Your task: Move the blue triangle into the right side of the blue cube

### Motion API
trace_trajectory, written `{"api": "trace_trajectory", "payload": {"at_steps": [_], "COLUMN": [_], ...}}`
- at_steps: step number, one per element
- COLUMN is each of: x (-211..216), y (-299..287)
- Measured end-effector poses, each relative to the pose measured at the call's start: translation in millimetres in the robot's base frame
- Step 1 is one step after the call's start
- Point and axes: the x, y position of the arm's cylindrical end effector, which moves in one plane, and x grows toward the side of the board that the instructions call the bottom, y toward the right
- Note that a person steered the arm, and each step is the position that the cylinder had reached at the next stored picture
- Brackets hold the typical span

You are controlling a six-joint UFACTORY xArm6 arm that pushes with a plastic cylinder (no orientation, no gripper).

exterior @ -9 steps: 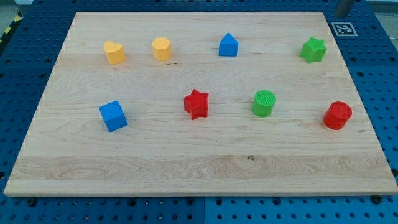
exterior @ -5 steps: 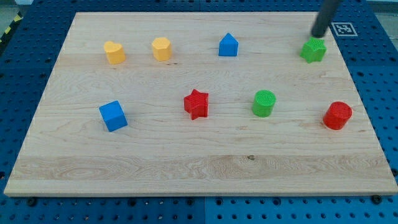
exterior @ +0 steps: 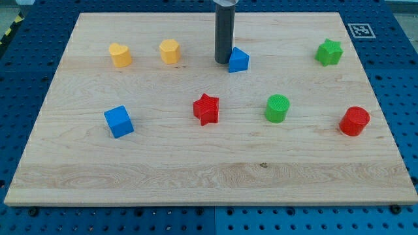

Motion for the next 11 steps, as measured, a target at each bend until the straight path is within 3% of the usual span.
{"api": "trace_trajectory", "payload": {"at_steps": [1,2,4,6,7,9,10,11], "x": [-41.3,-44.7,28.2,106.9,103.9,103.7,101.7,78.8], "y": [2.4,32.9,40.5,-21.5,-17.9,-80.6,-84.9,-81.3]}}
